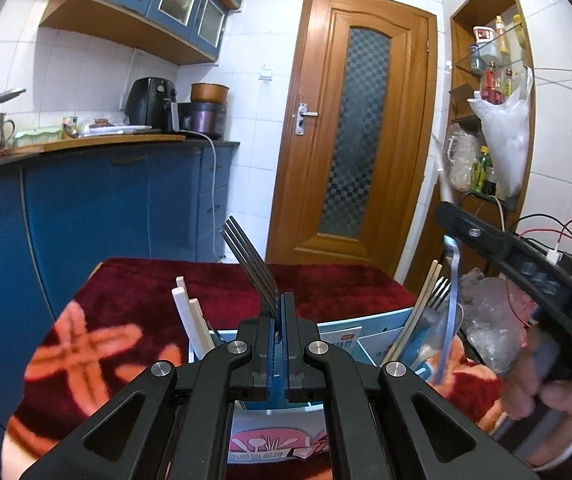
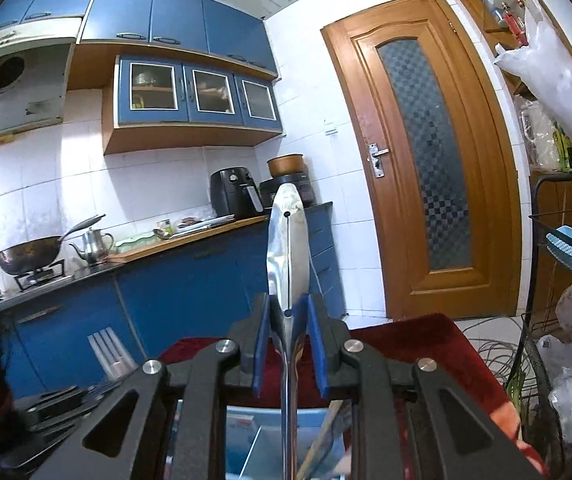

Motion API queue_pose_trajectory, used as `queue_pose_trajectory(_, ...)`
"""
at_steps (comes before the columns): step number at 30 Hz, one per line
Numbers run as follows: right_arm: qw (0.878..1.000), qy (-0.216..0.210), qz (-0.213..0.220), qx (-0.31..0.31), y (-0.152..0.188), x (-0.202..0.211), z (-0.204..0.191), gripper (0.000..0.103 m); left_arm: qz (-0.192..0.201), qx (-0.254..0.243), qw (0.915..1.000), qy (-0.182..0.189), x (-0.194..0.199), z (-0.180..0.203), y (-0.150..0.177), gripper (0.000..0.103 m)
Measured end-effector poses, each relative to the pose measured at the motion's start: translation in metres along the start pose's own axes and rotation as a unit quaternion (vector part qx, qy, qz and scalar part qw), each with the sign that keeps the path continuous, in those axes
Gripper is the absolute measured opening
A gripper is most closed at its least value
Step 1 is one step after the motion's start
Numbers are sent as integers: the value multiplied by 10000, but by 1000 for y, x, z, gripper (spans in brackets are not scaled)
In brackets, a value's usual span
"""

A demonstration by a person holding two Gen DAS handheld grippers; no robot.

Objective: Organize utensils
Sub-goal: 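Carry the fork with the left tool while the right carries the knife to the caddy, then open both tools to drop the fork and knife into the caddy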

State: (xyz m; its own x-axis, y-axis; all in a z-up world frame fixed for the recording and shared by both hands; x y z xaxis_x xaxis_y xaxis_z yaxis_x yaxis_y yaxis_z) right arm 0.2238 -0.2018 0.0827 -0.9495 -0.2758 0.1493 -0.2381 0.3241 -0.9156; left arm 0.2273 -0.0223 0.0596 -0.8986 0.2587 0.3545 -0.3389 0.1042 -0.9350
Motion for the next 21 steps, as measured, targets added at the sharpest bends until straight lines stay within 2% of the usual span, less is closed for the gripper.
queue_pose_trajectory(5, 9998, 109, -4, 184, 9, -15, -2, 22, -22, 7, 10000, 54, -2, -1, 3, 2)
queue_pose_trajectory(10, 9994, 29, -266, 212, 22, -16, -2, 23, -96, 6, 9999, 131, -3, 2, 3, 3)
queue_pose_trajectory(12, 9990, -74, -405, 162, 25, -14, -1, 24, -122, -7, 9998, 128, -2, 4, 2, 9)
queue_pose_trajectory(15, 9989, -119, -399, 200, 25, -7, -4, 33, -21, -46, 9999, 98, 5, 8, -1, 21)
queue_pose_trajectory(17, 9989, -189, -377, 187, 22, 0, -7, 34, 46, -46, 9999, 106, 12, 10, -5, 25)
queue_pose_trajectory(18, 9990, -200, -361, 187, 21, 3, -8, 37, 86, -39, 9999, 119, 17, 11, -7, 25)
queue_pose_trajectory(21, 9990, -300, -268, 170, 13, 19, -12, 38, 163, -33, 9998, 149, 29, 14, -10, 25)
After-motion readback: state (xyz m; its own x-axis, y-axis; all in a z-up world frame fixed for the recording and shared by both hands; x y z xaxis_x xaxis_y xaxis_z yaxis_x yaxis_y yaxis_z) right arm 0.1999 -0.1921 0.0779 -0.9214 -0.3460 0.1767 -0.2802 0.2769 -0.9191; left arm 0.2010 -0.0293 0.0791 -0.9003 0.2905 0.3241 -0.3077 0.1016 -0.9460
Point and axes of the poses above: each gripper's, at about its wrist camera, not at the fingertips, and x roughly against the way its jaws point, z to its right, y to its underside, the point moved 4 cm from there along -x, roughly the way its jaws point, and after that the axes turned 10 degrees about -x, right-handed, at the moved point
